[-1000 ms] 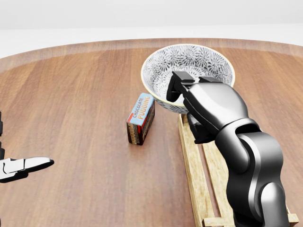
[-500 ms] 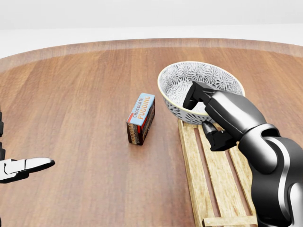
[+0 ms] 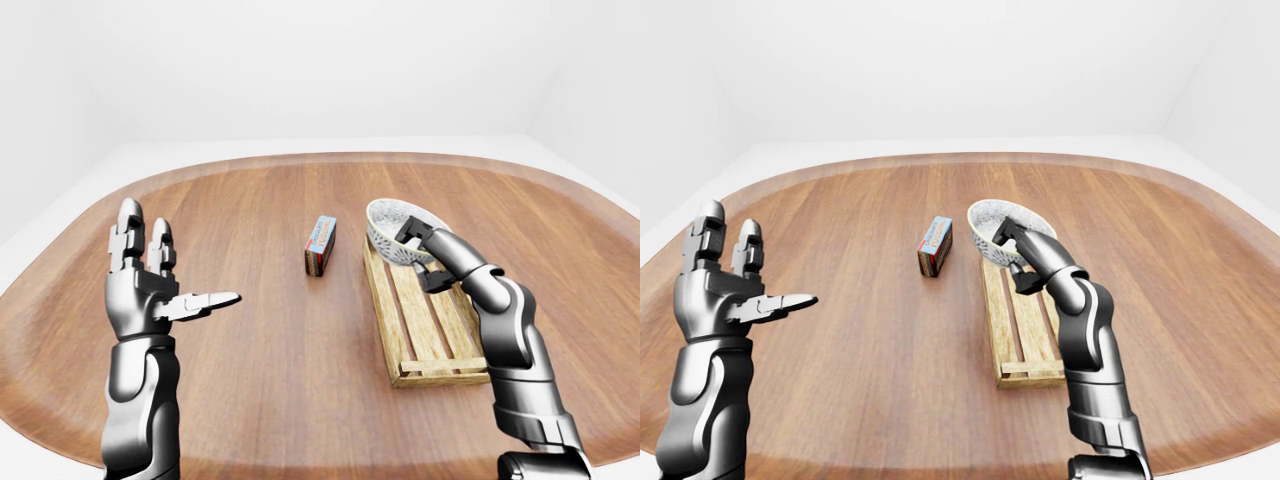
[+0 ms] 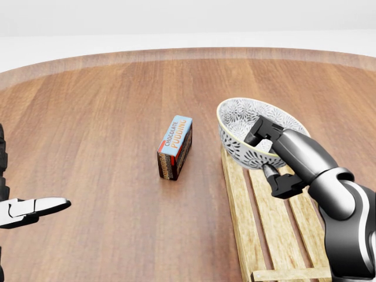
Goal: Pick up the bowl on the left and put it in the tray.
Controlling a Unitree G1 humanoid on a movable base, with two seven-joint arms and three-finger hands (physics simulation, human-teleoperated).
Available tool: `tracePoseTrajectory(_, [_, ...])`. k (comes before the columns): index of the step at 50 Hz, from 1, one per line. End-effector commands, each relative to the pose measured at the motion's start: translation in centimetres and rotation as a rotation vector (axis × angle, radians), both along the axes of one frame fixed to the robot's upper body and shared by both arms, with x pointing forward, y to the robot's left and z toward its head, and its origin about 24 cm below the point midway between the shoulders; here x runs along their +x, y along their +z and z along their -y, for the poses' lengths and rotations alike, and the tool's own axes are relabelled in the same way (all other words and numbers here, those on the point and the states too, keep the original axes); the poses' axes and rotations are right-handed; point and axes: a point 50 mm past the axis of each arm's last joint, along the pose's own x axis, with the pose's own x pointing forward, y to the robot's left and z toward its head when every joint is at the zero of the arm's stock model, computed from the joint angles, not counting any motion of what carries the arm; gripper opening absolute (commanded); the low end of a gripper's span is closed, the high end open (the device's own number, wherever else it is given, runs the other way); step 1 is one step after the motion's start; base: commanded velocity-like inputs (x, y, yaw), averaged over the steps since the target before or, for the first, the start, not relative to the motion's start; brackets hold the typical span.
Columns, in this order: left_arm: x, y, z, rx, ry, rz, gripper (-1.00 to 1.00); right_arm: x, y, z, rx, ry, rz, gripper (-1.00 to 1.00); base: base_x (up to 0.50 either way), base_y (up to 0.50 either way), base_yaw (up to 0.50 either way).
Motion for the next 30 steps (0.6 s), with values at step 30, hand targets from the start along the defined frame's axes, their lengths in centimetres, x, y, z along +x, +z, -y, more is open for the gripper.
tracePoseTrajectory(30, [-0.1, 0.0, 0.0, 0.005, 0.002, 0.0, 1.0, 2.1, -4.9, 1.9, -0.157, -0.213, -0.057, -1.0, 0.0, 0.0, 0.0])
